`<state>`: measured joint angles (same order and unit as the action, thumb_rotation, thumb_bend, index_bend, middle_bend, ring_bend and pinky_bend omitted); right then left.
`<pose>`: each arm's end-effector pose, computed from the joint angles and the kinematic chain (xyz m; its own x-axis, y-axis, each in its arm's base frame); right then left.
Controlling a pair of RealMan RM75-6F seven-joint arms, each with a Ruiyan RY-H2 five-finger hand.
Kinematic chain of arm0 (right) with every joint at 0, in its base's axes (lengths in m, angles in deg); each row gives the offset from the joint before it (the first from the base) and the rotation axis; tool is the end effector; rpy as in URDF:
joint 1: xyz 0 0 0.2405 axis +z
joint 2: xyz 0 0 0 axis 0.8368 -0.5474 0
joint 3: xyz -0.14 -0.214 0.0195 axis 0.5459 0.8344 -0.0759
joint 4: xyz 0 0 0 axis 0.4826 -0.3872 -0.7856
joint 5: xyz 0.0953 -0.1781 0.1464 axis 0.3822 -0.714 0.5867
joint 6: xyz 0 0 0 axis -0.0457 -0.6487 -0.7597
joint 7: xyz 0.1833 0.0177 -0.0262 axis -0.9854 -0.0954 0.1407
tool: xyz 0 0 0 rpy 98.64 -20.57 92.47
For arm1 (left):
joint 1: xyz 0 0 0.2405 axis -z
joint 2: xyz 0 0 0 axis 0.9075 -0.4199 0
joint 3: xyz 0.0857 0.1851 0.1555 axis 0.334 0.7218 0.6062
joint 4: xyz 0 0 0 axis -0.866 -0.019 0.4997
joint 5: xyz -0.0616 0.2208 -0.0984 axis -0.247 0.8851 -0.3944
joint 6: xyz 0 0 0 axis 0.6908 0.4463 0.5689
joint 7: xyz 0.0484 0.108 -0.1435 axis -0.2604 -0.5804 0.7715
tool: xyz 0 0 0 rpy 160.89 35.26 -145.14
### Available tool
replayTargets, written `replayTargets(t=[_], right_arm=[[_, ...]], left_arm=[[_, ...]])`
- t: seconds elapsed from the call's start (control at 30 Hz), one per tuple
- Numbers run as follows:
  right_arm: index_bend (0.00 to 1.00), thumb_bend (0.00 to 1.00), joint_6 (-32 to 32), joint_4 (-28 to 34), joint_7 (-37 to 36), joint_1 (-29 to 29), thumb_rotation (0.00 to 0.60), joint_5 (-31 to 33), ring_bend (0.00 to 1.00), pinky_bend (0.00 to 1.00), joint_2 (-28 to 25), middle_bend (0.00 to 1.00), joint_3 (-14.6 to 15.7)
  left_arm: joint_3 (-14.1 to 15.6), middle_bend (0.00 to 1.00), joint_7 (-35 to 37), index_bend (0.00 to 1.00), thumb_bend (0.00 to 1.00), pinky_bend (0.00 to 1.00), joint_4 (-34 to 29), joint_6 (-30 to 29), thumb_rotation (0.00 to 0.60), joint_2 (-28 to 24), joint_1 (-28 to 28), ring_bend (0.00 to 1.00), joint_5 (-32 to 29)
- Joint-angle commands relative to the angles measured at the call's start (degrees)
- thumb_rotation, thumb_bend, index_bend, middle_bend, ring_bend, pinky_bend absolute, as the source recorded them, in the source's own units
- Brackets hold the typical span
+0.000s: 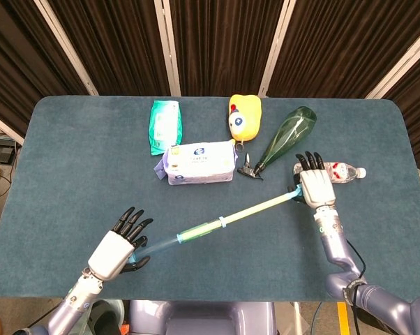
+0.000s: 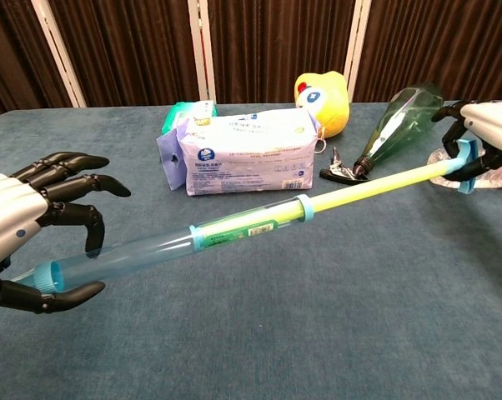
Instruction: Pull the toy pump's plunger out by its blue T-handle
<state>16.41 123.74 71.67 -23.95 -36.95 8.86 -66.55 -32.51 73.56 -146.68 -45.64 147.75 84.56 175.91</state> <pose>-0.2665 -0.4286 -0.0157 0.5028 -0.0568 0.8625 -0.8621 -0.1064 0.4955 -0.1877 0.2240 -0.0649 0.4245 -0.0583 0.9036 0.7195 -0.5841 -0.3757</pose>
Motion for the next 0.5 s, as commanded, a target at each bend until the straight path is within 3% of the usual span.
replayTargets(t=[0.03,0.5], right_arm=[[0.87,0.43,0.3,-0.4,0.0,0.3,0.6,0.5,0.0,0.0,-0.1,0.15,-0.4],[0.87,0.43,3.7,-6.1,-0.2,3.0,0.6,4.9,0.0,0.0,0.5,0.16,-3.4]], left_arm=[[0.1,0.18,0.0,0.64,0.42,0.0,-0.1,-0.2,0.6,-0.5,-0.3,0.03,0.1],[2.4,0.18,1.8,0.65,0.42,0.0,-2.0,-3.1,0.6,-4.3,-2.7,0.03,2.2]])
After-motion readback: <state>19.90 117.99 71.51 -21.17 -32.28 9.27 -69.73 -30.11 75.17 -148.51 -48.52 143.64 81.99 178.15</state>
